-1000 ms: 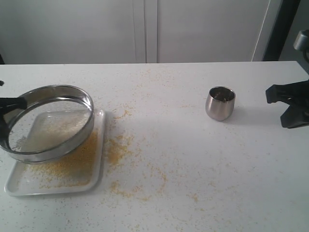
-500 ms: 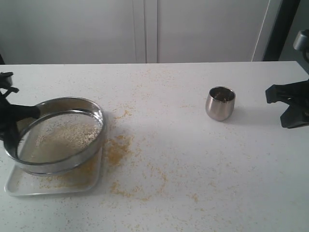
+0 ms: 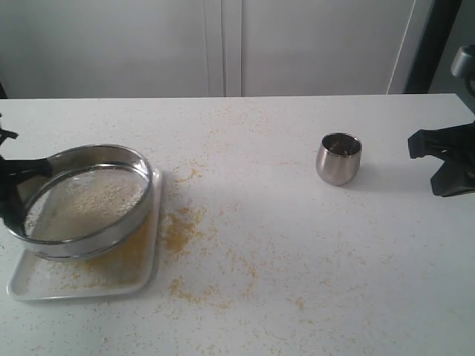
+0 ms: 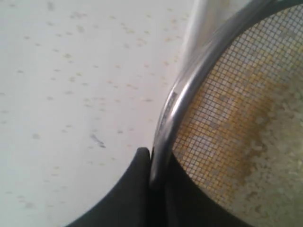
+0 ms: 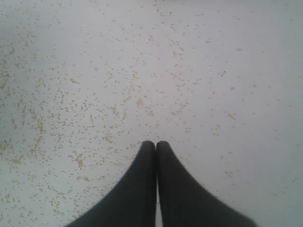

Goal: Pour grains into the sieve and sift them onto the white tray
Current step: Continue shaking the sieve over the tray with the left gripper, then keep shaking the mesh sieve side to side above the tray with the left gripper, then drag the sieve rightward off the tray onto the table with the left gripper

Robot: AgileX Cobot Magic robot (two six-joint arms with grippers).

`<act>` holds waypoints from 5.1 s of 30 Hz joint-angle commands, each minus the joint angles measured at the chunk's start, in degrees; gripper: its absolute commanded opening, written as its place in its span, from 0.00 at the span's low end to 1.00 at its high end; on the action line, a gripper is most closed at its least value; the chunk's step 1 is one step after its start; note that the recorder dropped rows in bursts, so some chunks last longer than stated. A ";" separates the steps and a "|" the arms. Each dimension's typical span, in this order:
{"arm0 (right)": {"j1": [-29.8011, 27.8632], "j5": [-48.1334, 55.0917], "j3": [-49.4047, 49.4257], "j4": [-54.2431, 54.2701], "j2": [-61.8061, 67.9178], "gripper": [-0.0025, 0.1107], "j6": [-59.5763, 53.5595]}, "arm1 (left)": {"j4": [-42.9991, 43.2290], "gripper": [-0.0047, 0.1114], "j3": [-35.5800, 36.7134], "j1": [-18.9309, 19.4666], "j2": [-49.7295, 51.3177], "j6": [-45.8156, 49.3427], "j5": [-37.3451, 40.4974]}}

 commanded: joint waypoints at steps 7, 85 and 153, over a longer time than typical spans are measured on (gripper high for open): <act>-0.32 -0.54 -0.01 -0.12 -0.31 0.02 -0.26 | 5.95 0.04 -0.31 1.60 -0.95 -11.32 2.03; -0.32 -0.53 -0.01 -0.12 -0.31 0.02 -0.26 | 2.28 0.04 -0.22 -7.38 -3.14 4.53 -2.58; -0.32 -0.53 -0.01 -0.12 -0.31 0.02 -0.26 | -1.93 0.04 -0.22 -9.84 -2.18 8.60 -1.75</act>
